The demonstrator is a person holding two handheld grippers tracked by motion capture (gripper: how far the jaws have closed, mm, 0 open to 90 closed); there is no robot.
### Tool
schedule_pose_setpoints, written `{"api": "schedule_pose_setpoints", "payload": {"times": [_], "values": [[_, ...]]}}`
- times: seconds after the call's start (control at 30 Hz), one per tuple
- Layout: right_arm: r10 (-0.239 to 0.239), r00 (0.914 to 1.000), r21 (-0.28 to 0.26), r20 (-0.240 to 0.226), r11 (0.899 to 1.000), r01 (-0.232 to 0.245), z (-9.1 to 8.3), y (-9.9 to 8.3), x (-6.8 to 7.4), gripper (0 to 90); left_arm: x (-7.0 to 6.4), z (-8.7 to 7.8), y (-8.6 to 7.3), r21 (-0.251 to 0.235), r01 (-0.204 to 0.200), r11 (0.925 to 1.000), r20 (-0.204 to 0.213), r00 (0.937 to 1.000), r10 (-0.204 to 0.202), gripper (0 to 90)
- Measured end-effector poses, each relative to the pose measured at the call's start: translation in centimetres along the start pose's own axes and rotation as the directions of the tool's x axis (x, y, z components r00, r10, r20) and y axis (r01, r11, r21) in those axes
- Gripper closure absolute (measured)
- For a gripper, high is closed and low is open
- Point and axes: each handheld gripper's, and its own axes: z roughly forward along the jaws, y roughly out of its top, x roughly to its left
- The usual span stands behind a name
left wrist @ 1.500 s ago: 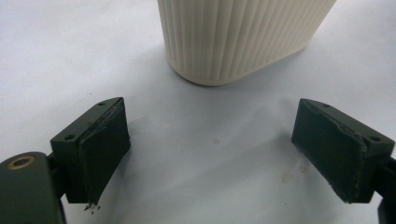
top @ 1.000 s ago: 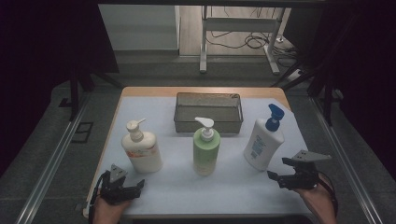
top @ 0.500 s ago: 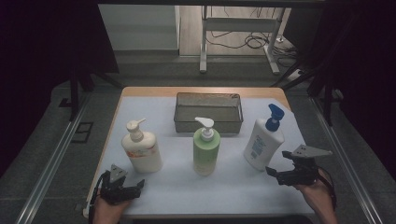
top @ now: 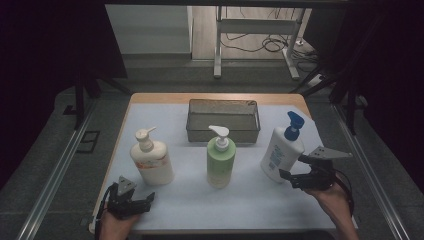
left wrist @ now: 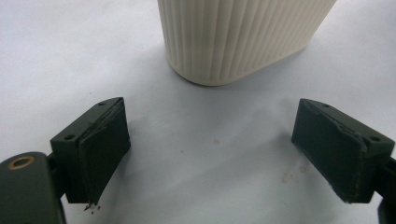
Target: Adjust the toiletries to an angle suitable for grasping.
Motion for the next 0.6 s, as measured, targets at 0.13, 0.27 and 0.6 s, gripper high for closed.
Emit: {"api": "schedule_pose_setpoints", "payload": {"times": [0.13, 0.27, 0.6], "values": [[0.001, 0.9999, 0.004, 0.017, 1.000, -0.001, 0.4, 0.6, 0.1, 6.2, 0.0, 0.0, 0.0, 0.000, 0.000, 1.0000, 0.000, 1.0000, 0.000, 10.7], [-0.001, 0.9997, 0.009, 0.023, 1.000, 0.001, 0.7, 1.2, 0.3, 7.6, 0.0, 0.0, 0.0, 0.000, 0.000, 1.0000, 0.000, 1.0000, 0.000, 10.7], [-0.006, 0.9981, 0.004, 0.061, 1.000, 0.005, 1.6, 2.7, 0.4, 13.1, 0.0, 0.0, 0.0, 0.002, -0.002, 1.0000, 0.001, 1.0000, 0.002, 10.7]]}}
